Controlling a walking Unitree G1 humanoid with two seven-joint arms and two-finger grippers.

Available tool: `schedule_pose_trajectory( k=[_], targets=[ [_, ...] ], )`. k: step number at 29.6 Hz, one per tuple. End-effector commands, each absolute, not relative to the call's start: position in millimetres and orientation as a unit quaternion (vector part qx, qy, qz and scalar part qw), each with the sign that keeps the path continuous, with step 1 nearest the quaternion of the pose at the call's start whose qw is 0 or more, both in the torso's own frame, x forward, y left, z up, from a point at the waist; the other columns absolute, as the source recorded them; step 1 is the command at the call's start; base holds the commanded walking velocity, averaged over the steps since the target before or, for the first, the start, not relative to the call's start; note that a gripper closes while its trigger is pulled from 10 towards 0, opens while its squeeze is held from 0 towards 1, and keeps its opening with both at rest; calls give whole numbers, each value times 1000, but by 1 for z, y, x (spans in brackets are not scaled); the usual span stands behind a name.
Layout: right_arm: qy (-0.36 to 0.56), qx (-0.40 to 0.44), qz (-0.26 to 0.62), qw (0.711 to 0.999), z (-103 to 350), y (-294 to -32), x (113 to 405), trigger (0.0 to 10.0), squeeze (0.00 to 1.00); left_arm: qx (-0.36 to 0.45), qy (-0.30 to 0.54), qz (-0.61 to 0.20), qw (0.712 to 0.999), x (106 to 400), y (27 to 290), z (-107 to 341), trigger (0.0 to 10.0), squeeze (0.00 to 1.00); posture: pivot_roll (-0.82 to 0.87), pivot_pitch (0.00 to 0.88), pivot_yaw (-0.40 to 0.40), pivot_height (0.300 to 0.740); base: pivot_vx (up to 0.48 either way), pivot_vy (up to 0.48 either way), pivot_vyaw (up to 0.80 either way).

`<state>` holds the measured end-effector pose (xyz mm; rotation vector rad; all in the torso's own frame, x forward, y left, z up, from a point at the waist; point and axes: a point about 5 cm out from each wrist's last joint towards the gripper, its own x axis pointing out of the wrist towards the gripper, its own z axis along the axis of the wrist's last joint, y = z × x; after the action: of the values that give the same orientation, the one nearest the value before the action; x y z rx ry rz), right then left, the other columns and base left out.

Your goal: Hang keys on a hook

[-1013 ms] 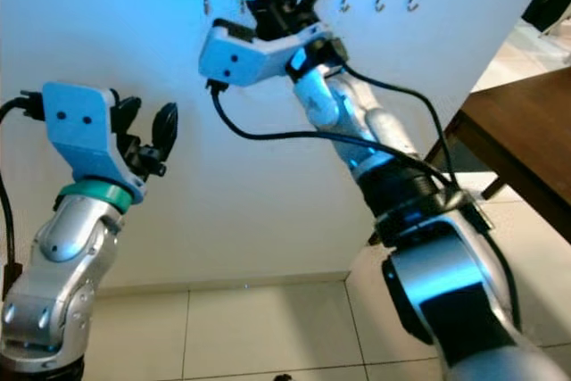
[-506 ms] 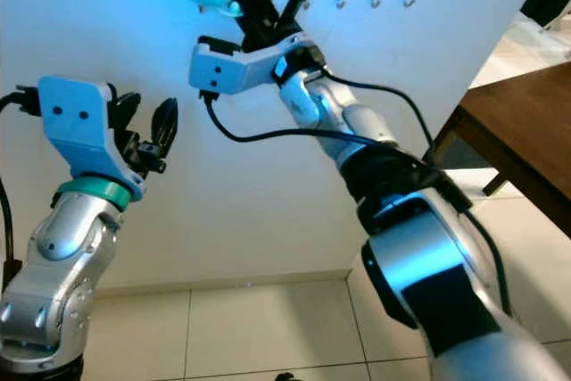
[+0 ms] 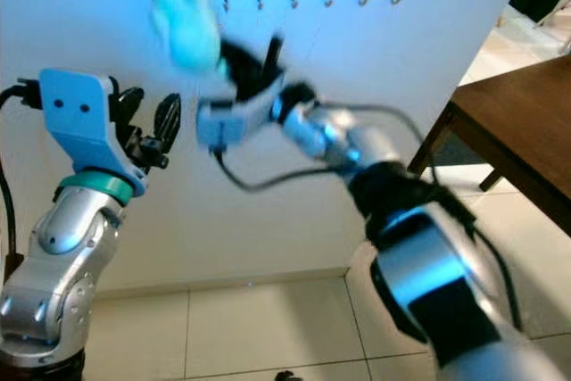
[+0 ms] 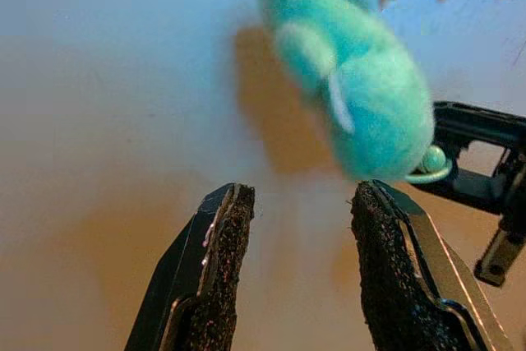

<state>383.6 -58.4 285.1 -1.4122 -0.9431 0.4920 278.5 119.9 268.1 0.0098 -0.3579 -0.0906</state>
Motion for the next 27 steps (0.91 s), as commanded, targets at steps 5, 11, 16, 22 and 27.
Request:
schedule_pose_trajectory(
  k=[5, 11, 16, 22, 27],
  targets=[
    [-401, -634, 233, 618, 283, -65, 383, 10000, 0, 3, -171, -42, 984, 280, 121, 267, 10000, 0, -24, 120, 97, 740, 0, 0, 0],
    [-410, -631, 230, 618, 287, -67, 382, 10000, 0, 4, -170, -42, 984, 280, 120, 266, 10000, 0, -26, 120, 98, 740, 0, 0, 0],
    [-421, -420, 327, 735, 306, -51, 363, 10000, 0, 4, -170, -41, 985, 280, 120, 266, 10000, 0, -23, 119, 90, 740, 0, 0, 0],
    [-342, -161, 449, 810, 299, -47, 340, 10000, 0, 3, -167, -36, 985, 280, 121, 265, 10000, 0, -24, 126, 89, 740, 0, 0, 0],
    [-324, -57, 441, 835, 307, -56, 342, 10000, 0, 2, -165, -37, 986, 280, 120, 264, 10000, 0, -33, 127, 90, 740, 0, 0, 0]
  ],
)
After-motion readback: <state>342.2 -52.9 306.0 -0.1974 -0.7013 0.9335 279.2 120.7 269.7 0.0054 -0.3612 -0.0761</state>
